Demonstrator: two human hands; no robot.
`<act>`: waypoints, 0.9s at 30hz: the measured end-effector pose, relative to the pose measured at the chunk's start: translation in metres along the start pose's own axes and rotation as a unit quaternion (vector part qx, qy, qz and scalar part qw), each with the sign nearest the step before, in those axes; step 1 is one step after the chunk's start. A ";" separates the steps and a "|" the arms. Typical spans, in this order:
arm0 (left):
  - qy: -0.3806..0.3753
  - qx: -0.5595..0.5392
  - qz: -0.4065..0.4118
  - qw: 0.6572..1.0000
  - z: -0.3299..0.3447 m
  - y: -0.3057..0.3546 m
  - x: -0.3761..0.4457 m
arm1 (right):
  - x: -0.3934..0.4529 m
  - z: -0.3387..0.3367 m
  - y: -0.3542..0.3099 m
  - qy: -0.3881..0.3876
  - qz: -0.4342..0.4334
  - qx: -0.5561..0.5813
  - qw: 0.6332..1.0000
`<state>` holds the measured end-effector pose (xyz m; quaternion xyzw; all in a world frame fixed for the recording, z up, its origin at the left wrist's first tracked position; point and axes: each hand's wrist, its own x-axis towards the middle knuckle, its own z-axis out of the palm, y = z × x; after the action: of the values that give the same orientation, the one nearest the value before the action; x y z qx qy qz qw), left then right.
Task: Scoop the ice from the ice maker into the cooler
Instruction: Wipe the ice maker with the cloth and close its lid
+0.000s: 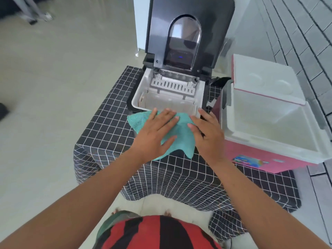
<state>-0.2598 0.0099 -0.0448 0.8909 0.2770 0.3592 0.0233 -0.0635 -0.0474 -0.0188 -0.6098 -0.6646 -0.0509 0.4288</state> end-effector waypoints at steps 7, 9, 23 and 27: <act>0.067 0.063 0.053 0.994 -0.011 -0.022 0.019 | -0.001 -0.010 0.014 -0.148 -0.073 -0.034 0.986; 0.074 0.050 0.040 0.995 -0.025 -0.041 0.013 | -0.002 -0.010 0.015 -0.173 -0.073 -0.048 0.981; 0.069 0.093 -0.078 0.990 -0.012 -0.030 0.011 | 0.000 0.010 0.005 -0.173 -0.086 -0.122 0.974; 0.105 -0.021 -0.127 0.986 -0.028 -0.054 0.001 | 0.009 0.014 -0.009 -0.199 -0.095 -0.156 0.963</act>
<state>-0.3034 0.0511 -0.0363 0.8051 0.3818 0.4503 0.0580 -0.0772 -0.0341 -0.0177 -0.6009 -0.7753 -0.0717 0.1805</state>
